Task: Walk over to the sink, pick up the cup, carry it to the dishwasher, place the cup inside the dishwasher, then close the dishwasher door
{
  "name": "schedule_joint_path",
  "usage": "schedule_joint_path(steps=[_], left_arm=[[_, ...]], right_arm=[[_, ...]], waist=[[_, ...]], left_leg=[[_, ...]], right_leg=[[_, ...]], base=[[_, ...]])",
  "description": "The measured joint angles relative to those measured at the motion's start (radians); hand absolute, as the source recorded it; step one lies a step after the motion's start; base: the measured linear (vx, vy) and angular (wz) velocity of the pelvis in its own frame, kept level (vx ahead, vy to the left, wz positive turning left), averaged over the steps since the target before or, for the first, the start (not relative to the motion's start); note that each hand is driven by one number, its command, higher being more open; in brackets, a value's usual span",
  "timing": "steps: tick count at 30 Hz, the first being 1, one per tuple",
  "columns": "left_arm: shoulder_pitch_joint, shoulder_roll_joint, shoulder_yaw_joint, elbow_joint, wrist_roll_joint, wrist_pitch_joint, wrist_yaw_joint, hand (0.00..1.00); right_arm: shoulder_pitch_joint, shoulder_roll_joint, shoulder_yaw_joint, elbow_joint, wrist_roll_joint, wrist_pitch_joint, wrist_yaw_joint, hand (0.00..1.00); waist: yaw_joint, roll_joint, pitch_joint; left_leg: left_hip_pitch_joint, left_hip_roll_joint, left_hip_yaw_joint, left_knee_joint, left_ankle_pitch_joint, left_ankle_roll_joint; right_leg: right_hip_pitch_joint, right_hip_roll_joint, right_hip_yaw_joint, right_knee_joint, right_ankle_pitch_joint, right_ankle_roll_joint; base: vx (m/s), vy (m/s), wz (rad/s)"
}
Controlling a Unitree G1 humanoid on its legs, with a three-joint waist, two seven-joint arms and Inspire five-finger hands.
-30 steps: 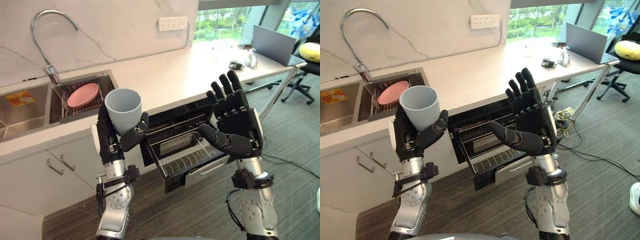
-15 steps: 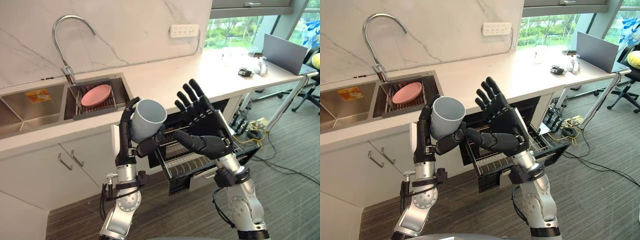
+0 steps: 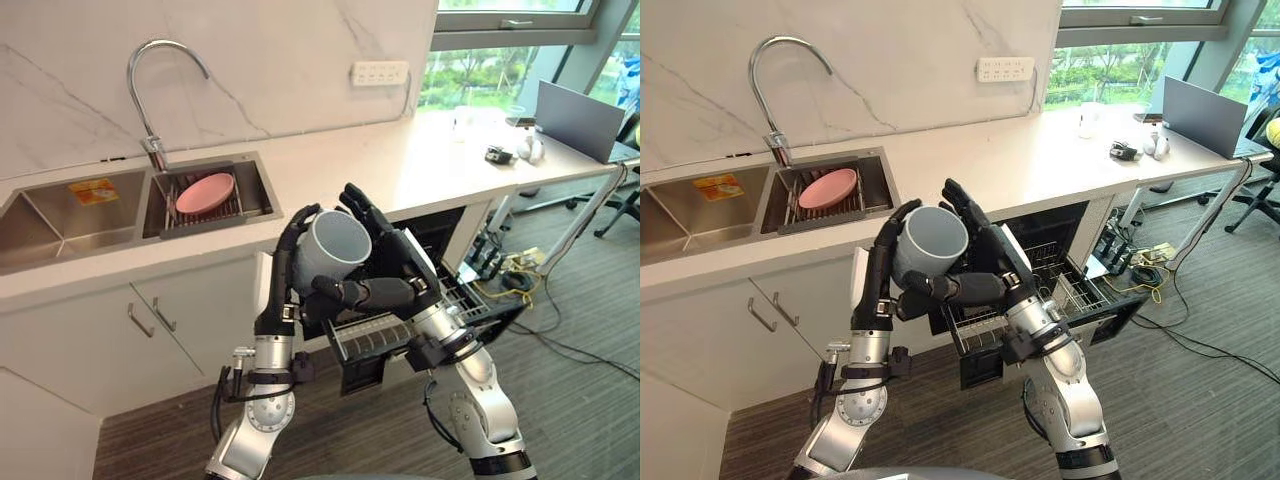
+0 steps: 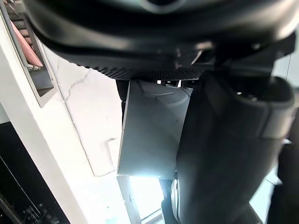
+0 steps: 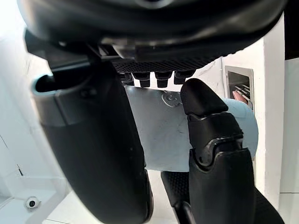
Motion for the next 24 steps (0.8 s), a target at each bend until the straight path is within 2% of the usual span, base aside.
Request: schedule_joint_path(steps=[4,5,9,14,23,24], left_arm=[[0.001,0.013,-0.007,-0.001,0.0,-0.001,-0.012,0.0],[0.001,0.013,-0.008,-0.001,0.0,-0.001,-0.018,0.0],[0.002,0.013,-0.019,-0.001,-0.001,-0.001,-0.023,0.0],[0.005,0.014,-0.029,-0.003,-0.001,0.0,-0.015,0.0],[0.005,0.016,-0.029,-0.003,-0.001,0.006,0.004,0.0],[0.005,0.015,-0.03,-0.003,-0.001,0.007,0.005,1.0]], right_arm=[[-0.013,-0.002,0.004,0.002,-0.018,0.017,-0.014,1.0],[-0.018,-0.003,0.005,0.005,-0.018,0.02,-0.02,0.0],[-0.032,-0.004,0.005,0.018,-0.019,0.024,-0.028,0.0],[-0.034,-0.009,0.003,0.02,-0.037,0.03,-0.089,0.0],[-0.034,0.006,0.007,0.02,-0.027,0.043,-0.111,0.0],[-0.034,0.007,0.008,0.02,-0.026,0.044,-0.113,0.0]], waist=[[0.002,-0.001,0.0],[0.003,-0.001,-0.001],[0.006,-0.004,-0.002],[0.006,-0.007,-0.004],[0.006,-0.007,-0.005],[0.006,-0.007,-0.005]], left_leg=[[-0.004,0.001,-0.001,0.0,0.002,0.0],[-0.006,0.001,-0.001,0.0,0.002,0.0],[-0.01,0.0,-0.002,0.0,0.003,0.0],[-0.012,0.0,-0.003,0.0,0.003,0.0],[-0.017,0.0,-0.003,0.0,0.003,0.0],[-0.017,0.0,-0.004,0.0,0.003,0.0]], right_leg=[[-0.002,0.001,-0.001,-0.005,0.003,-0.001],[-0.002,0.001,-0.001,-0.007,0.005,-0.001],[-0.002,0.002,-0.002,-0.016,0.01,-0.001],[-0.003,0.002,-0.004,-0.017,0.01,-0.001],[-0.005,0.003,-0.004,-0.02,0.01,-0.001],[-0.005,0.003,-0.005,-0.02,0.01,-0.001]], base=[[0.0,0.0,0.0],[0.0,0.0,0.0],[0.0,0.0,0.0],[0.0,0.0,0.0],[0.0,0.0,0.0],[0.0,0.0,0.0]])
